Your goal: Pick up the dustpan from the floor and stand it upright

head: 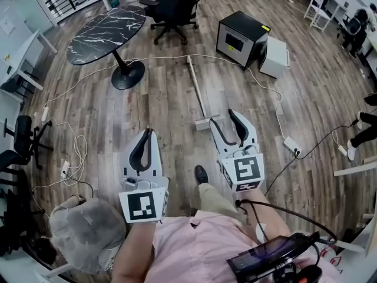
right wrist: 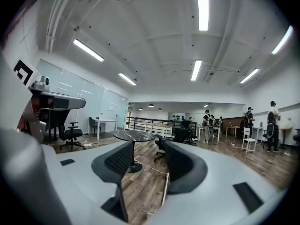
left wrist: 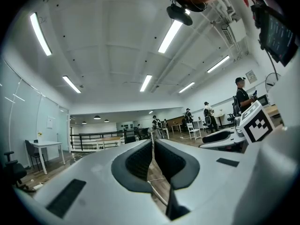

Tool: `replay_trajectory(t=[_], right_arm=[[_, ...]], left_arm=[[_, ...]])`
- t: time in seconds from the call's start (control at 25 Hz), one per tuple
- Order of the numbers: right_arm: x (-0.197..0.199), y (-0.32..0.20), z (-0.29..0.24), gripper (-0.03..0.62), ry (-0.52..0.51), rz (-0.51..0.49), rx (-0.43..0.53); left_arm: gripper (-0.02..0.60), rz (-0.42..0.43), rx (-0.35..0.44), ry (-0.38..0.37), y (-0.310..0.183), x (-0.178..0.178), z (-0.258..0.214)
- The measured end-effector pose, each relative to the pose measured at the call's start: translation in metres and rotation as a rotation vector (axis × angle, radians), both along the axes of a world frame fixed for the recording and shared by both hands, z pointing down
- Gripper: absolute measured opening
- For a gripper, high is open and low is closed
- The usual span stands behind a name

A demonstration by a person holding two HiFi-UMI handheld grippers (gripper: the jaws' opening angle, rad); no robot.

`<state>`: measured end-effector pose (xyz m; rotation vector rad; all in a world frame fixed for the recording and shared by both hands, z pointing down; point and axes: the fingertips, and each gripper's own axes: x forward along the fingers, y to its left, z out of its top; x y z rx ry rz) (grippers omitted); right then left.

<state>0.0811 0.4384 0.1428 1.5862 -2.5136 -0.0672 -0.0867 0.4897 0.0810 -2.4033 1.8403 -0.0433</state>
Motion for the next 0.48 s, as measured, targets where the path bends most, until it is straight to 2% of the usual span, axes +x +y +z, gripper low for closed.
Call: replay_trajectory(t=[0.16,0.48], right_arm=[[0.012,-0.061,0.011,0.215,-0.001,0.016,-0.019],[0.022,-0.162,0.025,0.210,-0.001,0.017,-0.055]], left_arm=[[0.023,0.014,-0.006,-0.064,-0.057,0.006,0.008],[0.023,0.005,-0.047,-0.074,-0.155,0.015,0.019]])
